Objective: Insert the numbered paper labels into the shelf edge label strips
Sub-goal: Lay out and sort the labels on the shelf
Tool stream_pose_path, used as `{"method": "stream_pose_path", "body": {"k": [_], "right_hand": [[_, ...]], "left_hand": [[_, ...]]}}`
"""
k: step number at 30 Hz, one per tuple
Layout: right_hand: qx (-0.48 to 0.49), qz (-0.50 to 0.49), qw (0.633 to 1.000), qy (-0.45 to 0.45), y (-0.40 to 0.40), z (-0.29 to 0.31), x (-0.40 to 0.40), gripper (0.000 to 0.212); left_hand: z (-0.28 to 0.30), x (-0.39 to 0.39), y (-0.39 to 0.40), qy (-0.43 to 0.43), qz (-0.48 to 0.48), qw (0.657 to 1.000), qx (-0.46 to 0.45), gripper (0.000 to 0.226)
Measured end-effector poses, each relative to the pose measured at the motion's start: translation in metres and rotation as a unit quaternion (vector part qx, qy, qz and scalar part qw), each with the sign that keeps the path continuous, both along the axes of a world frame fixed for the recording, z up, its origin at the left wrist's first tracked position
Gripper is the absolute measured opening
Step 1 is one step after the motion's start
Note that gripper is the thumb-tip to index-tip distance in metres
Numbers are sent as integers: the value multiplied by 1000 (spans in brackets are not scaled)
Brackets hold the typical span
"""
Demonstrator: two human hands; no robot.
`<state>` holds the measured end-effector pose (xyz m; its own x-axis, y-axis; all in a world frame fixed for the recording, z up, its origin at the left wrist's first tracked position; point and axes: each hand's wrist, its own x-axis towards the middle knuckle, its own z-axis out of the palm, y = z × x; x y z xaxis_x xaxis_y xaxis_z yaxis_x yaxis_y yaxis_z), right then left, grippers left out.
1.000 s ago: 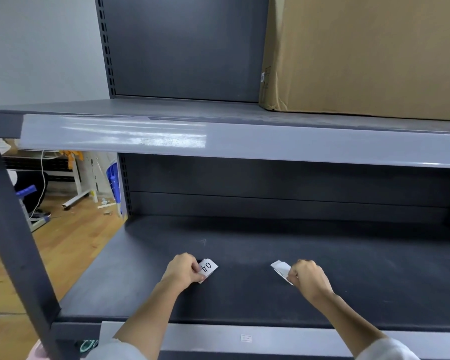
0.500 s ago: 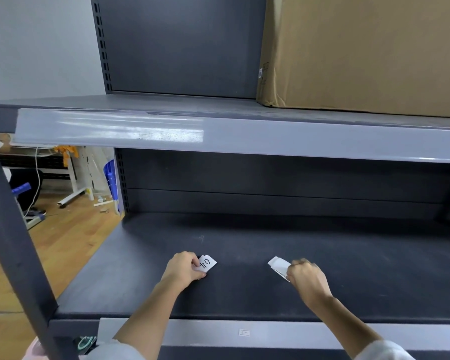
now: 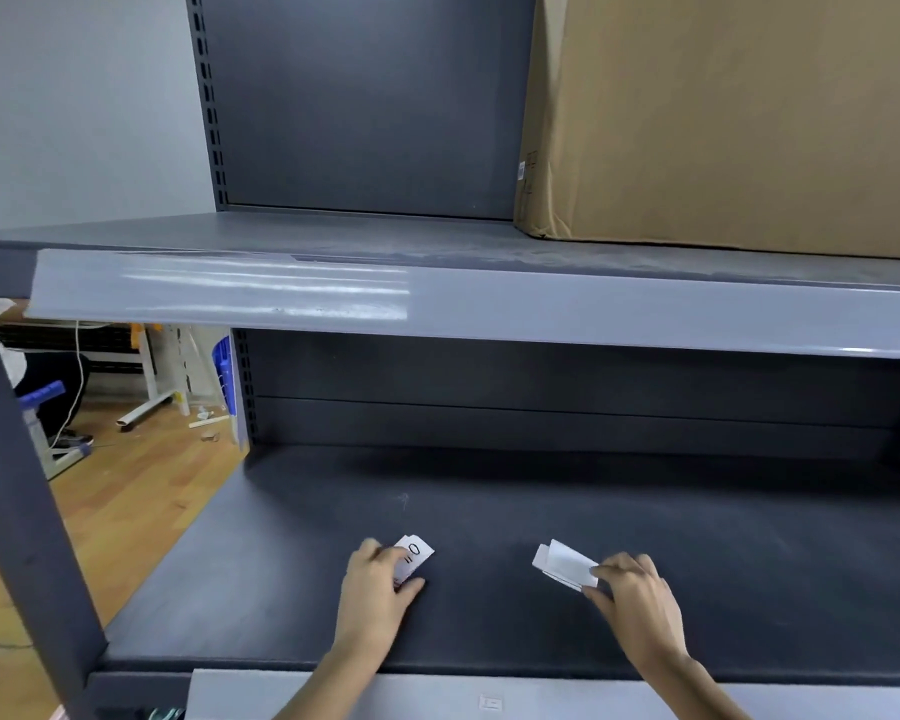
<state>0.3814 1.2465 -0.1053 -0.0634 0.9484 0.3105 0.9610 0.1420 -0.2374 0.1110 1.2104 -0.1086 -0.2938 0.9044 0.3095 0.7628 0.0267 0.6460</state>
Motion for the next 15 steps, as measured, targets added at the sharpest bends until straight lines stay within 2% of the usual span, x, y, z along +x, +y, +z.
{"method": "stream_pose_path", "body": {"k": [2, 10, 13, 15], "right_hand": [[14, -2, 1000, -11, 1, -1, 1, 36], [66, 47, 996, -20, 5, -2, 9, 28], [87, 42, 995, 21, 7, 3, 15, 24], [98, -4, 990, 105, 9, 12, 15, 15]], "left_hand": [[0, -6, 1, -12, 29, 999, 12, 33], [-9, -17, 0, -11, 35, 999, 1, 31], [-10, -17, 2, -12, 33, 999, -7, 30], [-10, -17, 3, -13, 31, 999, -10, 31]]}}
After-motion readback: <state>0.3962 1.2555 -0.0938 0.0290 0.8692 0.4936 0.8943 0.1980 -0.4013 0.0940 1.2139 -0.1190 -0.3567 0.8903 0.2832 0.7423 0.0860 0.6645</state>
